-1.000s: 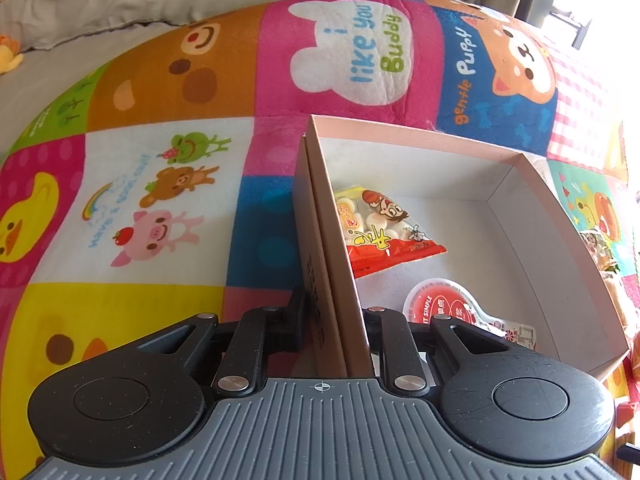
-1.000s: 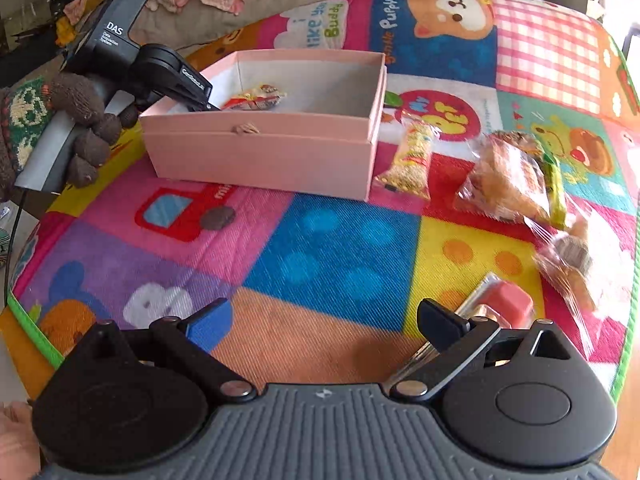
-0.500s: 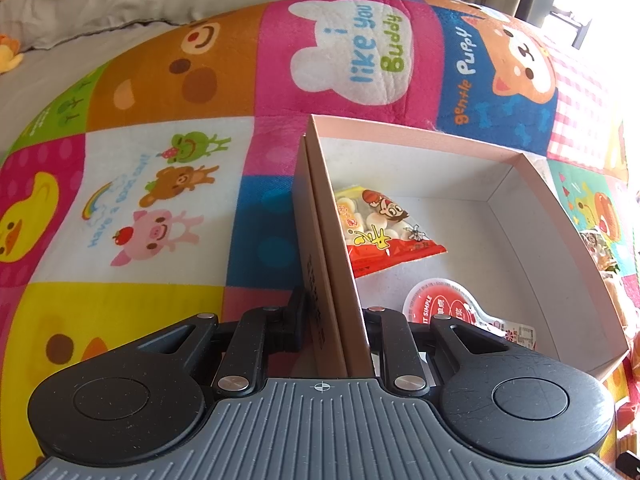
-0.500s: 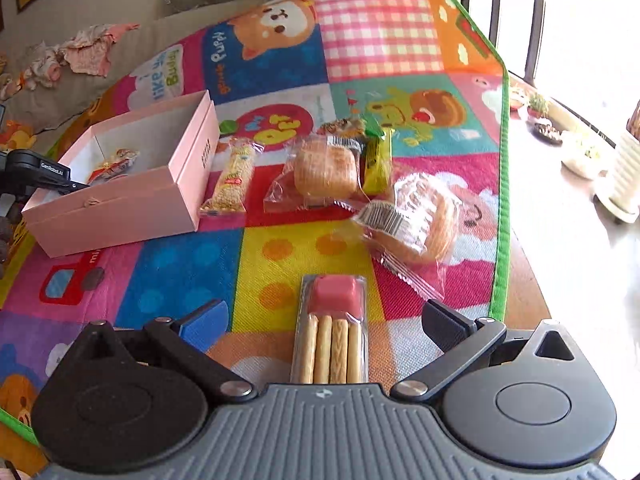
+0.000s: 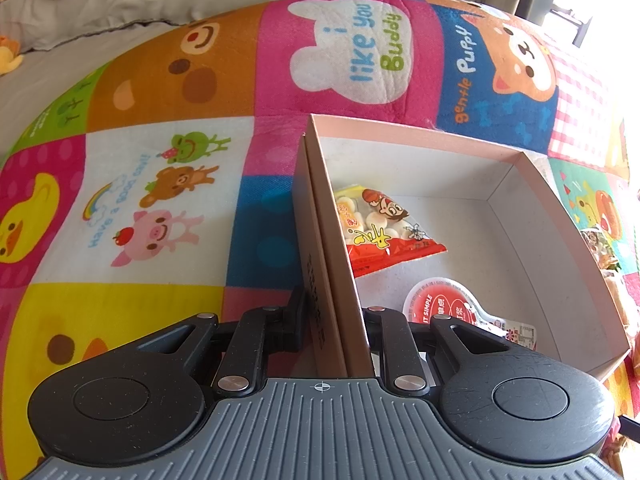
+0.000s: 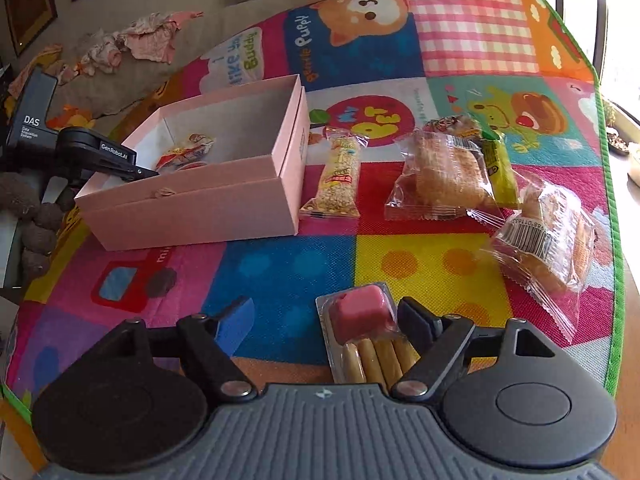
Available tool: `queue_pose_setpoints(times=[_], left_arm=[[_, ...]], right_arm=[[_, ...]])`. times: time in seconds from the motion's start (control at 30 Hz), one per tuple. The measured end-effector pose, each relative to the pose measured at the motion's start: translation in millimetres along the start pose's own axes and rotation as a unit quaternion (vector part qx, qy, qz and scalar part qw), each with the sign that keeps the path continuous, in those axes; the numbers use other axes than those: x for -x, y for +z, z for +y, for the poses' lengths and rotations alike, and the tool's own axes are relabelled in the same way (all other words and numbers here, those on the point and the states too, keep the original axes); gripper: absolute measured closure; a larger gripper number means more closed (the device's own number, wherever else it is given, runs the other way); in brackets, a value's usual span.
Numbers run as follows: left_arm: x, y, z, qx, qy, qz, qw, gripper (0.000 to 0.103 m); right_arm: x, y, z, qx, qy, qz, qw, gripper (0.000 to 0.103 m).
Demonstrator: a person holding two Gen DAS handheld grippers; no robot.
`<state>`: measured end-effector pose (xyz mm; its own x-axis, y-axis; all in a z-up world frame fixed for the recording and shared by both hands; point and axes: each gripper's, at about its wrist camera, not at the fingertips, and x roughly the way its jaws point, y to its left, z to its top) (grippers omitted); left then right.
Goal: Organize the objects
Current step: 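Grasp the breadstick tray with the right tool and lift it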
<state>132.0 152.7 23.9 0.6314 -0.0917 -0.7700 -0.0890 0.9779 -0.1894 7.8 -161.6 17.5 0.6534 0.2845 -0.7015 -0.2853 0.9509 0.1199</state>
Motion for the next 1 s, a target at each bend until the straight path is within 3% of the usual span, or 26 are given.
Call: queue_pose_setpoints(times=[0.23, 0.43, 0.5, 0.63, 0.73, 0.8, 0.93, 1.0], left_arm=[[0, -1, 1, 0.001, -0.002, -0.002, 1.0, 0.082], [0, -1, 1, 0.001, -0.001, -0.002, 1.0, 0.082], [0, -1, 0, 0.002, 0.0, -0.001, 1.0, 0.082], [0, -1, 1, 0.004, -0.001, -0.003, 1.0, 0.082], [0, -1, 1, 0.002, -0.002, -0.003, 1.0, 0.082], [0, -1, 1, 0.0, -0.002, -0.004, 1.0, 0.082], [1, -2, 2, 0.001, -0.005, -0.005, 1.0, 0.082], [1, -3, 2, -0.002, -0.005, -0.006, 1.0, 0.082]], right_arm=[[15, -20, -8, 0.028, -0.047, 0.019, 0.998, 0.018], [37, -35, -26, 0.005, -0.051, 0.034, 0.998, 0.017], [41, -38, -26, -0.001, -0.037, 0.035, 0.999, 0.016], [46, -37, -21, -0.026, 0.042, 0.039, 0.998, 0.012], [47, -34, -6, -0.001, 0.065, 0.034, 0.997, 0.012], [47, -31, 1, 0.019, 0.048, 0.025, 0.998, 0.012], [27, -23, 8, 0.051, -0.034, 0.029, 0.998, 0.015], [19, -21, 7, 0.05, -0.039, 0.036, 0.997, 0.019]])
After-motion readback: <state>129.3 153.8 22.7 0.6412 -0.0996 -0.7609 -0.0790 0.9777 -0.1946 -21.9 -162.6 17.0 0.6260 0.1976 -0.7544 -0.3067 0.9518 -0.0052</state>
